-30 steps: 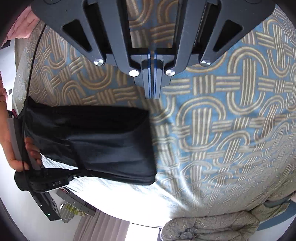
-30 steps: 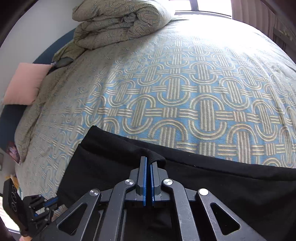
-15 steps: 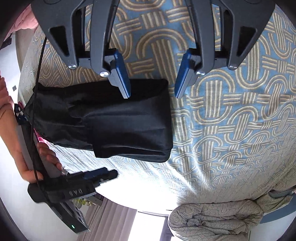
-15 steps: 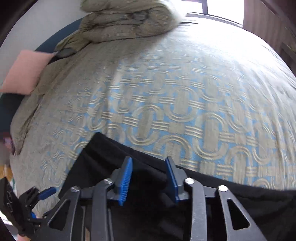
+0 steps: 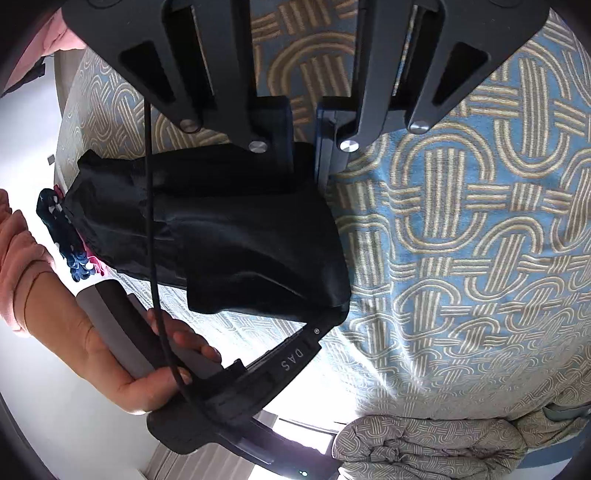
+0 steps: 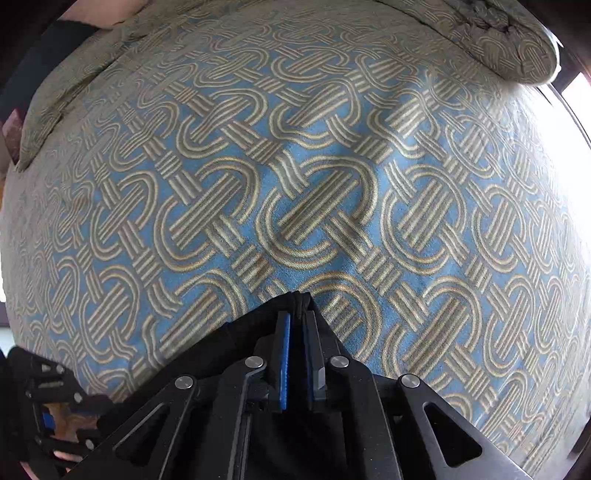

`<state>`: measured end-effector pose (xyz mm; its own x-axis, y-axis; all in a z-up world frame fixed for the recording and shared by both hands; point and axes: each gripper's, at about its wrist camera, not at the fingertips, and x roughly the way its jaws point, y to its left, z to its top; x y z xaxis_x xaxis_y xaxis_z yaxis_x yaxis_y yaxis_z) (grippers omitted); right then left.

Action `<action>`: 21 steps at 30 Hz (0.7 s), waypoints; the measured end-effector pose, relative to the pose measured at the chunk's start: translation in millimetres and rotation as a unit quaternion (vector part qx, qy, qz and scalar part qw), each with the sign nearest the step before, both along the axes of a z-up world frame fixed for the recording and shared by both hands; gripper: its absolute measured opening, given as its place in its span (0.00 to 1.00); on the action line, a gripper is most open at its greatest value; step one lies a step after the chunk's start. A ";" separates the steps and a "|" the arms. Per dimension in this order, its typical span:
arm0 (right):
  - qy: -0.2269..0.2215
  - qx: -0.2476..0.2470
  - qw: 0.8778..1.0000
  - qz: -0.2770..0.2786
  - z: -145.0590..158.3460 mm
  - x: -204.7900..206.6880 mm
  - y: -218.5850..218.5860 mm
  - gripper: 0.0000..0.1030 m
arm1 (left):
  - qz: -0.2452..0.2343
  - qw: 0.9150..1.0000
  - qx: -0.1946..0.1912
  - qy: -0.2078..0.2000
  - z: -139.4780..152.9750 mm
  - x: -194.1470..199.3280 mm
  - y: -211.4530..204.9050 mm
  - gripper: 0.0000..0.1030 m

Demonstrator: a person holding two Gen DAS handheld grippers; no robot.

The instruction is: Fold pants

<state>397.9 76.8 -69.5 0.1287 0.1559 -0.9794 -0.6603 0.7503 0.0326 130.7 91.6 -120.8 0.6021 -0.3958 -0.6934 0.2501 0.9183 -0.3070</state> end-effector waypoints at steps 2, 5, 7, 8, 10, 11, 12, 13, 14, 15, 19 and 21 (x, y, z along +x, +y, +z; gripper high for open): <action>-0.034 -0.001 0.999 -0.003 7.7 -3.5 4.4 0.03 | -0.002 1.000 0.006 -0.007 1.0 -9.6 -0.3 0.06; -0.092 -0.025 0.994 -0.060 12.4 17.6 -0.5 0.00 | 0.004 1.000 0.013 0.004 -4.7 -19.2 5.4 0.03; -0.111 -0.032 0.989 -0.097 14.2 38.7 -14.0 0.00 | 0.017 0.999 0.020 0.022 -11.8 -16.5 13.4 0.02; -0.090 -0.007 0.990 -0.113 15.5 46.3 -22.8 0.01 | 0.020 0.999 0.021 0.029 -14.0 -18.0 16.8 0.02; -0.064 0.021 0.990 -0.122 19.0 47.7 -33.8 0.02 | 0.027 0.999 0.021 0.030 -13.9 -22.2 22.5 0.02; -0.058 0.030 0.991 -0.115 21.5 42.9 -37.7 0.02 | 0.027 0.999 0.018 0.030 -12.4 -23.2 24.2 0.02; -0.052 0.037 0.993 -0.104 23.9 36.4 -40.4 0.03 | 0.028 0.999 0.017 0.029 -9.9 -23.4 24.6 0.02; -0.044 0.043 0.994 -0.092 26.1 29.1 -41.8 0.09 | 0.028 0.999 0.019 0.026 -8.4 -22.6 25.6 0.02; -0.034 0.049 0.995 -0.079 26.7 22.9 -42.6 0.16 | 0.027 0.999 0.024 0.020 -5.7 -21.0 23.5 0.03; -0.027 0.052 0.996 -0.073 26.8 16.8 -44.0 0.21 | 0.025 0.999 0.029 0.016 -3.0 -19.1 20.6 0.05; -0.016 0.051 0.995 -0.086 30.9 -13.8 -71.6 0.26 | 0.011 0.998 0.050 -0.020 10.8 -15.5 2.3 0.48; -0.006 0.079 0.990 -0.114 40.0 -37.1 -113.7 0.32 | 0.006 0.998 0.054 -0.042 15.6 -15.6 -3.5 0.60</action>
<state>360.8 -36.9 -29.5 0.1906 0.2734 -0.9428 -0.4755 0.8660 0.1550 115.1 88.1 -105.1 0.6640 -0.3137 -0.6788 0.2589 0.9480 -0.1849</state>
